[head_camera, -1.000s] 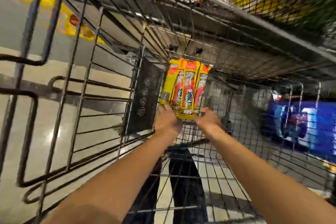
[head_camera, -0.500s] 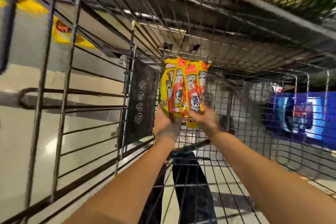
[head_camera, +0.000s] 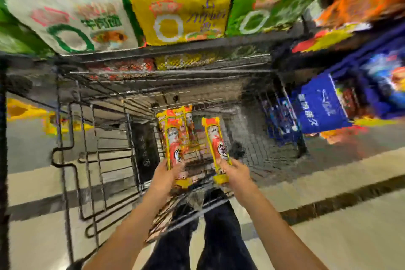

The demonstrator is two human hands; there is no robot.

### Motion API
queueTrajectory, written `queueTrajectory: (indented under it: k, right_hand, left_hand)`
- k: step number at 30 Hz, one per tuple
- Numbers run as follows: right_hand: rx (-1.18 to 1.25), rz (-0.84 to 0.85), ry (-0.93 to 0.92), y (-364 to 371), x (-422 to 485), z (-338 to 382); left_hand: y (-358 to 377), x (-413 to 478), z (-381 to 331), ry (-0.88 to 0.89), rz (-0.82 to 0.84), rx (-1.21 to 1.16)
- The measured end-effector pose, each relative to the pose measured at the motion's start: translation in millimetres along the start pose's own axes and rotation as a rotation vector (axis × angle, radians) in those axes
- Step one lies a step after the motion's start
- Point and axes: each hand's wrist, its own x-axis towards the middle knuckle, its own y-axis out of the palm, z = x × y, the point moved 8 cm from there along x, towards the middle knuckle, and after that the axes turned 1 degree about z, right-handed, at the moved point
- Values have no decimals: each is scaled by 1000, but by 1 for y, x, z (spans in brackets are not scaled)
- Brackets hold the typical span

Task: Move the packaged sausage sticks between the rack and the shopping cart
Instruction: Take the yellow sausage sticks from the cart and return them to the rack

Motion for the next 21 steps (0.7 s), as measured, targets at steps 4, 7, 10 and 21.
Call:
queueTrajectory:
  k: [4, 7, 10, 21]
  right_hand:
    - [83, -52, -83, -62, -72, -14]
    - [232, -181, -94, -124, -114, -48]
    - [368, -318, -78, -182, -147, -90]
    - [963, -596, 74, -346, -198, -232]
  left_hand:
    - [12, -48, -26, 37, 45, 20]
    - [38, -76, -38, 50, 110, 95]
    - [78, -102, -43, 88, 168, 275]
    - [353, -193, -9, 167, 641, 1000]
